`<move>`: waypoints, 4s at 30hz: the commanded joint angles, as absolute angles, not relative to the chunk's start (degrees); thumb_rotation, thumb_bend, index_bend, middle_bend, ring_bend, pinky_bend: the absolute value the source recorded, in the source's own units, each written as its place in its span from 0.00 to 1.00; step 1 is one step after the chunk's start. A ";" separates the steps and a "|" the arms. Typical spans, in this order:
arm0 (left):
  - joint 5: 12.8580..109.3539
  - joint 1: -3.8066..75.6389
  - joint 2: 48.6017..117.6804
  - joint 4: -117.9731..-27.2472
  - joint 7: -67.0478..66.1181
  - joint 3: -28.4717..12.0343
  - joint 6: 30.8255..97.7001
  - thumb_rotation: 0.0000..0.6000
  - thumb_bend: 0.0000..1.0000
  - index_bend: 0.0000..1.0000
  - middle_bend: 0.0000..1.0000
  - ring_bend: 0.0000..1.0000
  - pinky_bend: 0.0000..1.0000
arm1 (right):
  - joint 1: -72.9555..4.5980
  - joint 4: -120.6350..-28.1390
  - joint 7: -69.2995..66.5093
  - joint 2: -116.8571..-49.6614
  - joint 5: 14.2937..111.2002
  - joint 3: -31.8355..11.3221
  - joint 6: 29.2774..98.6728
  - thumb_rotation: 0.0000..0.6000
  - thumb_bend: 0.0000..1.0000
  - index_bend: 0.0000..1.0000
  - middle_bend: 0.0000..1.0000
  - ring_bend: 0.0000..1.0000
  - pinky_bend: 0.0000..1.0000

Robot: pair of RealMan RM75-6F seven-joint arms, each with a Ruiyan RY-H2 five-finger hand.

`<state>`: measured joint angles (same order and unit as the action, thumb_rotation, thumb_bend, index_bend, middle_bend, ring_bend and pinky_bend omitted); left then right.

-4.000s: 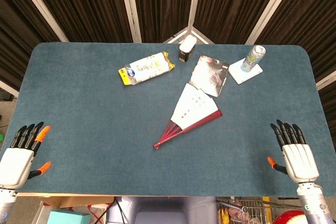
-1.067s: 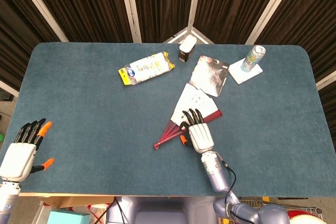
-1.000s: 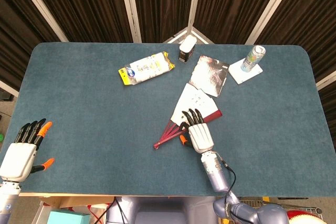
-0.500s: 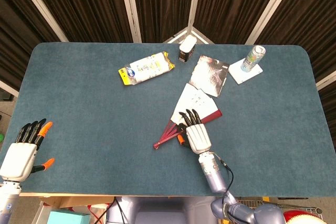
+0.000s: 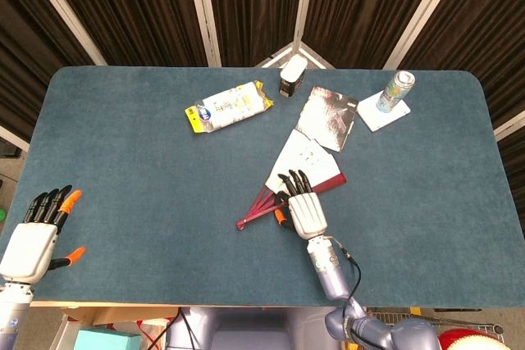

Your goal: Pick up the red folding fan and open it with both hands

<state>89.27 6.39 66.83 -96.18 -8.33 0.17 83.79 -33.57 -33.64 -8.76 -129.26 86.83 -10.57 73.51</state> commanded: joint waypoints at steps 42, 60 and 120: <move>89.17 6.26 66.45 -96.95 -7.44 0.15 83.86 1.00 0.00 0.00 0.00 0.00 0.00 | -36.16 -39.10 -7.46 -125.43 87.10 -11.26 77.39 1.00 0.64 0.70 0.25 0.07 0.01; 89.15 6.43 66.36 -98.26 -7.66 -0.28 84.06 1.00 0.00 0.00 0.00 0.00 0.00 | -38.68 -64.92 5.23 -110.27 86.75 -17.42 78.44 1.00 0.67 0.74 0.25 0.07 0.03; 66.20 38.34 102.53 -94.85 -32.06 -24.69 75.61 1.00 0.35 0.28 0.02 0.00 0.00 | -51.24 -96.76 37.33 -94.77 64.51 -34.13 73.80 1.00 0.70 0.78 0.28 0.07 0.04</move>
<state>66.47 38.00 102.19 -95.22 -32.23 -24.40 75.48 -51.12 -96.68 37.33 -94.88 64.64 -34.16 73.69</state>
